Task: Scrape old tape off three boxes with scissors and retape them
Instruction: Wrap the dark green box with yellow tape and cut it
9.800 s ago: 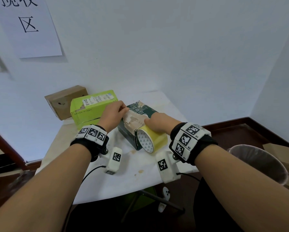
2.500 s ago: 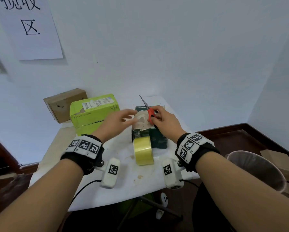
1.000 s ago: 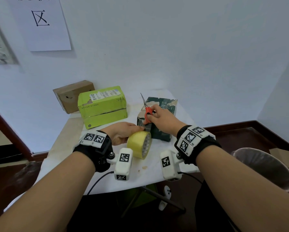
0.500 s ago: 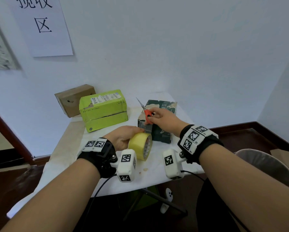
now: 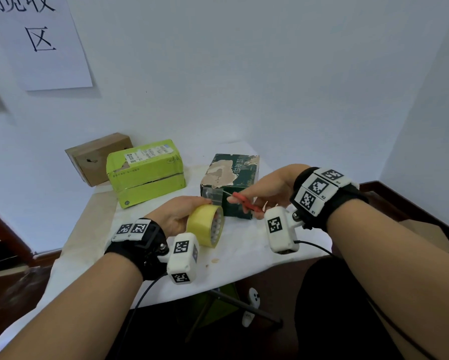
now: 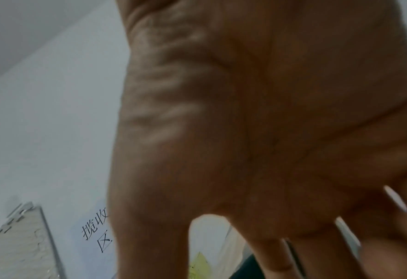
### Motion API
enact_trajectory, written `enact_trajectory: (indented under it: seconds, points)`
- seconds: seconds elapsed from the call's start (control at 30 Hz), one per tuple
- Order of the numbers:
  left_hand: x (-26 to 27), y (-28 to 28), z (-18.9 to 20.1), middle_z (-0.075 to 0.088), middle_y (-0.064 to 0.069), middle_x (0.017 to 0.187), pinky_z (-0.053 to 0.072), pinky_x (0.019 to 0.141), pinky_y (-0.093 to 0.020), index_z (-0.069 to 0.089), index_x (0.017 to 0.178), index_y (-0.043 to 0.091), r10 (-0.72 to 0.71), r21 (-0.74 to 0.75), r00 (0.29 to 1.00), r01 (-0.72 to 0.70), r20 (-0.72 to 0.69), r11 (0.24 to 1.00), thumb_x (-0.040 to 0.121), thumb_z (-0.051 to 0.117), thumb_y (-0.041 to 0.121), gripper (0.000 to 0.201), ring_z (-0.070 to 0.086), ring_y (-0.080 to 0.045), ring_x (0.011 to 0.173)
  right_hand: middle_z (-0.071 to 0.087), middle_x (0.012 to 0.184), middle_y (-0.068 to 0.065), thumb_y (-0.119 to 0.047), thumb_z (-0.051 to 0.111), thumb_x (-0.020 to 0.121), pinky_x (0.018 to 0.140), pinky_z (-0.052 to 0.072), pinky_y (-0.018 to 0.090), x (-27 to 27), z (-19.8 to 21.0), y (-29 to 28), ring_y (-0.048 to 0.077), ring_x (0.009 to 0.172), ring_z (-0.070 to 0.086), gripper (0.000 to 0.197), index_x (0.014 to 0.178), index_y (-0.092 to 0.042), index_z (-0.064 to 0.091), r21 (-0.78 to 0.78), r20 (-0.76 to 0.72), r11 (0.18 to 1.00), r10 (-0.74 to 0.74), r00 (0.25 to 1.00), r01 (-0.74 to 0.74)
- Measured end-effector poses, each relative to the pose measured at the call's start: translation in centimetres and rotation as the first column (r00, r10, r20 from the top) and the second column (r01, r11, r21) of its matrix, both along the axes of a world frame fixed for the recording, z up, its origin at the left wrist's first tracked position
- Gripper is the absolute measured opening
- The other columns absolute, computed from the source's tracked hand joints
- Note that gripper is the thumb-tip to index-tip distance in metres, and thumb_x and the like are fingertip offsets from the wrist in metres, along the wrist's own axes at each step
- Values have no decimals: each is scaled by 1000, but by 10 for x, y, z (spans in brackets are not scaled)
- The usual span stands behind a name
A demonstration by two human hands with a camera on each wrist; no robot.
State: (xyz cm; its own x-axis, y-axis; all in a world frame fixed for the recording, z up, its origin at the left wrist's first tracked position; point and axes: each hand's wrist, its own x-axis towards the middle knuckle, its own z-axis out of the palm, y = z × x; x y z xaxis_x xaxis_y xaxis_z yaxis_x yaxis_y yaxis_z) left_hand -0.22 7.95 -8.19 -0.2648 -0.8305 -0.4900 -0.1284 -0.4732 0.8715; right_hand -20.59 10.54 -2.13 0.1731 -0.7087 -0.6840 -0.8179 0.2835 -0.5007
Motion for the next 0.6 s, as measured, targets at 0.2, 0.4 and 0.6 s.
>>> enact_trajectory:
  seconds: [0.2, 0.4, 0.6]
  points:
    - [0, 2, 0, 68, -13, 81, 56, 52, -29, 64, 102, 6, 9, -8, 1000, -9, -9, 1000, 93, 60, 15, 14, 66, -22, 61, 54, 65, -3, -55, 62, 82, 51, 33, 19, -4, -6, -9, 11, 54, 41, 35, 87, -20, 63, -6, -103, 1000, 25, 994, -26]
    - [0, 2, 0, 66, -13, 83, 56, 51, -28, 62, 104, 6, 12, -6, 1000, -12, -10, 1000, 92, 60, 15, 14, 64, -22, 64, 48, 59, -6, -52, 60, 85, 39, 24, 15, 5, -15, -18, 6, 49, 31, 33, 94, -21, 61, 5, 9, 1000, 25, 1000, -25]
    - [0, 0, -1, 66, -14, 83, 56, 52, -28, 62, 101, 6, 16, -1, 1000, -16, -19, 1000, 93, 60, 14, 12, 63, -22, 65, 48, 62, -2, -38, 64, 88, 41, 21, 16, 3, -14, -17, 8, 49, 28, 18, 83, -21, 66, -97, 19, 994, 50, 999, -48]
